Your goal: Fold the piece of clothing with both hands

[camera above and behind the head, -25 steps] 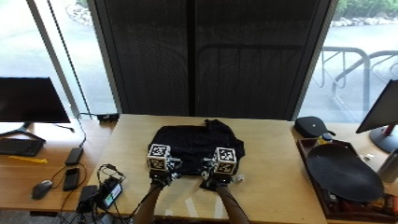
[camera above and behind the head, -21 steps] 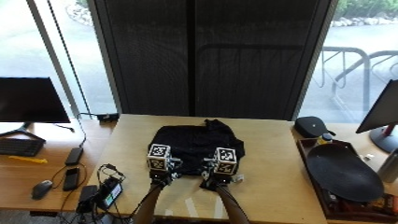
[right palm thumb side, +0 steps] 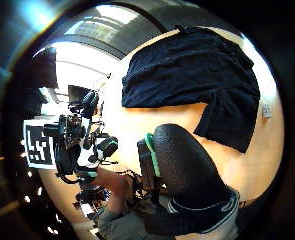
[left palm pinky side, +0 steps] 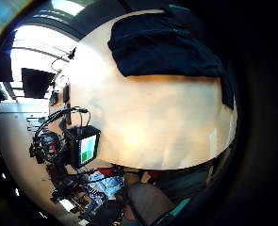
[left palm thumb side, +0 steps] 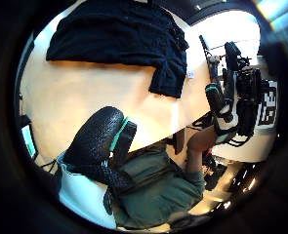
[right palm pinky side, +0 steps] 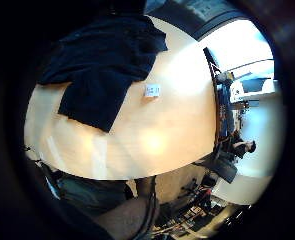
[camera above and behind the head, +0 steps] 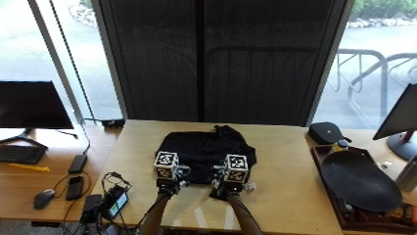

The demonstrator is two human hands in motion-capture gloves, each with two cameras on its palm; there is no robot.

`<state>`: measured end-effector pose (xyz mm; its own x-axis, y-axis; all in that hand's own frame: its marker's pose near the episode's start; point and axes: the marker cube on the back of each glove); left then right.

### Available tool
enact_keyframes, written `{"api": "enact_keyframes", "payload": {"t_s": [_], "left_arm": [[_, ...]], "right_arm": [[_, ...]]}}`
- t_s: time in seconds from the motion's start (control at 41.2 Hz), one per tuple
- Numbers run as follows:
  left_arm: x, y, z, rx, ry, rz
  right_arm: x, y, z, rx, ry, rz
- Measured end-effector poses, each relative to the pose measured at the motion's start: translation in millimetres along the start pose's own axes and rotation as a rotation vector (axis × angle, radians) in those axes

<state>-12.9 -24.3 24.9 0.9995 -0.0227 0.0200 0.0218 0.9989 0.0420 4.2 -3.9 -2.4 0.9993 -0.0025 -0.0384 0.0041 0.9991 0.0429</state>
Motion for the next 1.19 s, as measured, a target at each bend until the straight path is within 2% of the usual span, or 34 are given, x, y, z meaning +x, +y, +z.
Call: {"api": "enact_keyframes", "payload": {"t_s": [0.243,0.364,0.461,0.534,0.631,0.704,0.849,0.971,1.092,1.189], "left_arm": [[-2,-21,2,0.261,0.080,0.004],[-6,-33,15,0.277,0.117,0.003],[-11,-43,31,0.230,0.114,-0.015],[-18,-54,51,0.158,0.099,-0.027],[-13,-40,44,0.048,0.098,-0.033],[-14,-39,38,0.064,0.059,-0.039],[-34,-54,50,0.105,-0.086,-0.114],[-22,-37,58,-0.104,-0.027,-0.135],[-27,-48,68,-0.112,-0.084,-0.125],[-23,-44,74,-0.208,-0.089,-0.119]], "right_arm": [[18,-19,14,-0.012,0.100,0.038],[27,-30,27,-0.031,0.121,0.051],[34,-37,34,-0.032,0.119,0.051],[28,-25,22,-0.045,0.076,0.019],[29,-22,22,-0.081,0.070,0.014],[35,-29,33,-0.108,0.095,0.041],[44,-40,53,-0.182,0.134,0.078],[47,-42,68,-0.288,0.124,0.076],[50,-49,75,-0.281,0.106,0.063],[52,-47,75,-0.289,0.126,0.068]]}}
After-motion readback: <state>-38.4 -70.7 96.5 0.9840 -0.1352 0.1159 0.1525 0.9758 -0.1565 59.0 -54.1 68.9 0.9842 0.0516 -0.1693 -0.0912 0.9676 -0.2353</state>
